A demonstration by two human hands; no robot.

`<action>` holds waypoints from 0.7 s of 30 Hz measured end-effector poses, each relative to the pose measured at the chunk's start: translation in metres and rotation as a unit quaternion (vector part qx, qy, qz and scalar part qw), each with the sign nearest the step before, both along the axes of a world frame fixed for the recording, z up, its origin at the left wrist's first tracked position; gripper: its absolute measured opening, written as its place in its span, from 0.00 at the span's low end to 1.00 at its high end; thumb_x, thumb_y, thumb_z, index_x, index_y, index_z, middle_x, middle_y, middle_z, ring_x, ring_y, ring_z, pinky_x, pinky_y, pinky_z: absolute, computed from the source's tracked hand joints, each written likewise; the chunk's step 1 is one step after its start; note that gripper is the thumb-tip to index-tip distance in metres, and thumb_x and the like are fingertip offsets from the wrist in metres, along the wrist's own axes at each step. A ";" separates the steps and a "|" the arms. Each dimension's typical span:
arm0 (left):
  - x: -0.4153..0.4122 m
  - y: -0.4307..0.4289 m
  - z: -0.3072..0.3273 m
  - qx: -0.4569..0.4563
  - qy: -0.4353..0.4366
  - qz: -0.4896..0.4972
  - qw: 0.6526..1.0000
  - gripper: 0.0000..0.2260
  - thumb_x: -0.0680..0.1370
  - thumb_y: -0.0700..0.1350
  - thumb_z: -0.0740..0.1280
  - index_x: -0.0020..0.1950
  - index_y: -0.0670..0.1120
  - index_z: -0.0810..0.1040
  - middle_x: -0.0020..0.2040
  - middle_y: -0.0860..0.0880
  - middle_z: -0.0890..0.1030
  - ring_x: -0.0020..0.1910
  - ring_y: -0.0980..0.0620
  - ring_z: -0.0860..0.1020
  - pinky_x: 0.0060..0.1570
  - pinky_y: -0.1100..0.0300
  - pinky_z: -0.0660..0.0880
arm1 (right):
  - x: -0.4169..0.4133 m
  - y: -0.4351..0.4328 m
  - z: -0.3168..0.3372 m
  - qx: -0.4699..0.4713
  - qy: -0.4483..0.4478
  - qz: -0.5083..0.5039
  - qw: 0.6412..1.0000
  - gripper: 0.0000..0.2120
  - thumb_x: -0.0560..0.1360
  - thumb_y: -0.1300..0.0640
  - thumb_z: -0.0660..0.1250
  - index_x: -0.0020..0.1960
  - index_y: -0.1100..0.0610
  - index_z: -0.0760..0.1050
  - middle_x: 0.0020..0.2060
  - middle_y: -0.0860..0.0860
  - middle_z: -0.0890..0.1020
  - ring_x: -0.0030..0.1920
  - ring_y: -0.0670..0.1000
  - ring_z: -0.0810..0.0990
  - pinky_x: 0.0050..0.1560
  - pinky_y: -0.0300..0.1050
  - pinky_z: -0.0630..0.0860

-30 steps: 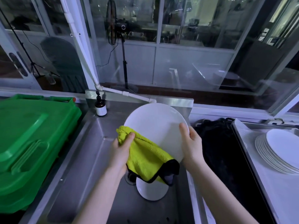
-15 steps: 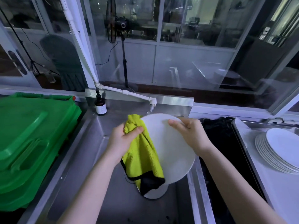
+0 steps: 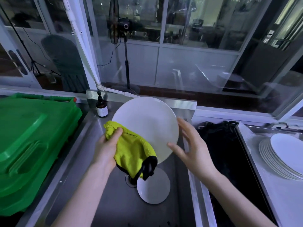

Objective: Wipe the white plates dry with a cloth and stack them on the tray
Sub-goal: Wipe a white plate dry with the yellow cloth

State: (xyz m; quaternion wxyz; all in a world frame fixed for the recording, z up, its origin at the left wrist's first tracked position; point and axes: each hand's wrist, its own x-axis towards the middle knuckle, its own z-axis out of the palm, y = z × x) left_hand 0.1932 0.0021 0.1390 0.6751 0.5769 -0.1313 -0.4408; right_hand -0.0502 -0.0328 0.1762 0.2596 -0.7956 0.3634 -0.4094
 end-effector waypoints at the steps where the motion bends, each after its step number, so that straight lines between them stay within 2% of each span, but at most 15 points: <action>1: 0.006 -0.002 0.003 0.001 -0.008 -0.005 1.000 0.07 0.76 0.44 0.72 0.51 0.42 0.82 0.45 0.43 0.86 0.41 0.47 0.85 0.37 0.56 0.80 | -0.005 -0.001 0.006 -0.091 0.090 0.024 0.991 0.29 0.72 0.45 0.74 0.70 0.49 0.72 0.73 0.44 0.71 0.73 0.45 0.69 0.73 0.40 0.65; 3: 0.014 -0.004 0.008 0.009 -0.015 -0.021 1.000 0.08 0.75 0.45 0.73 0.50 0.42 0.82 0.44 0.42 0.86 0.39 0.47 0.85 0.36 0.56 0.81 | -0.009 -0.003 0.018 -0.244 0.248 0.090 0.933 0.26 0.73 0.42 0.69 0.67 0.54 0.78 0.74 0.54 0.70 0.76 0.54 0.67 0.76 0.54 0.62; 5: 0.017 -0.005 0.013 0.019 -0.015 -0.052 0.998 0.08 0.74 0.45 0.74 0.49 0.42 0.82 0.40 0.43 0.86 0.36 0.47 0.85 0.32 0.56 0.80 | -0.006 -0.007 0.026 -0.334 0.339 0.145 0.868 0.19 0.77 0.49 0.64 0.65 0.54 0.80 0.72 0.55 0.73 0.73 0.57 0.70 0.73 0.59 0.66; 7: 0.018 -0.005 0.019 0.025 -0.017 -0.088 0.996 0.07 0.74 0.45 0.73 0.48 0.41 0.82 0.38 0.43 0.86 0.34 0.48 0.85 0.29 0.57 0.79 | -0.004 -0.009 0.030 -0.397 0.362 0.174 0.825 0.15 0.79 0.58 0.64 0.64 0.54 0.81 0.67 0.54 0.78 0.69 0.57 0.76 0.70 0.58 0.71; 10: 0.022 -0.005 0.029 0.043 -0.011 -0.137 0.990 0.07 0.76 0.44 0.72 0.47 0.40 0.82 0.38 0.42 0.86 0.34 0.47 0.85 0.28 0.58 0.79 | -0.006 -0.010 0.033 -0.442 0.361 0.181 0.801 0.16 0.80 0.60 0.62 0.65 0.56 0.81 0.65 0.54 0.81 0.65 0.57 0.79 0.64 0.56 0.76; 14: 0.033 -0.001 0.035 0.114 0.014 -0.198 0.973 0.09 0.74 0.48 0.72 0.46 0.42 0.84 0.43 0.42 0.86 0.38 0.46 0.85 0.35 0.58 0.80 | -0.002 -0.002 0.033 -0.414 0.347 0.183 0.821 0.17 0.80 0.61 0.58 0.63 0.56 0.81 0.63 0.53 0.82 0.63 0.55 0.81 0.58 0.52 0.80; 16: 0.039 0.002 0.031 0.118 0.026 -0.206 0.971 0.12 0.74 0.49 0.71 0.51 0.43 0.84 0.47 0.43 0.86 0.44 0.46 0.85 0.45 0.55 0.79 | 0.001 0.004 0.031 -0.377 0.325 0.179 0.849 0.17 0.78 0.65 0.61 0.62 0.56 0.82 0.63 0.53 0.82 0.62 0.54 0.82 0.56 0.51 0.82; 18: 0.042 0.002 0.028 0.077 0.048 -0.199 0.976 0.13 0.78 0.48 0.67 0.57 0.43 0.82 0.52 0.44 0.85 0.50 0.47 0.84 0.54 0.54 0.76 | 0.002 0.008 0.024 -0.299 0.293 0.171 0.892 0.18 0.74 0.68 0.67 0.62 0.57 0.82 0.61 0.52 0.83 0.61 0.52 0.82 0.54 0.49 0.83; 20: 0.045 -0.001 0.025 0.013 0.095 -0.155 0.983 0.11 0.82 0.45 0.59 0.57 0.44 0.79 0.47 0.45 0.84 0.44 0.51 0.83 0.50 0.60 0.77 | 0.004 0.010 0.020 -0.169 0.244 0.140 0.945 0.14 0.75 0.64 0.69 0.59 0.56 0.84 0.54 0.45 0.86 0.53 0.46 0.85 0.48 0.40 0.82; 21: 0.046 -0.003 0.023 -0.008 0.118 -0.110 0.987 0.10 0.83 0.44 0.57 0.56 0.45 0.78 0.43 0.47 0.84 0.40 0.53 0.83 0.45 0.60 0.78 | 0.004 0.010 0.020 -0.088 0.206 0.114 0.968 0.09 0.76 0.61 0.69 0.53 0.55 0.85 0.43 0.38 0.86 0.43 0.40 0.84 0.41 0.34 0.77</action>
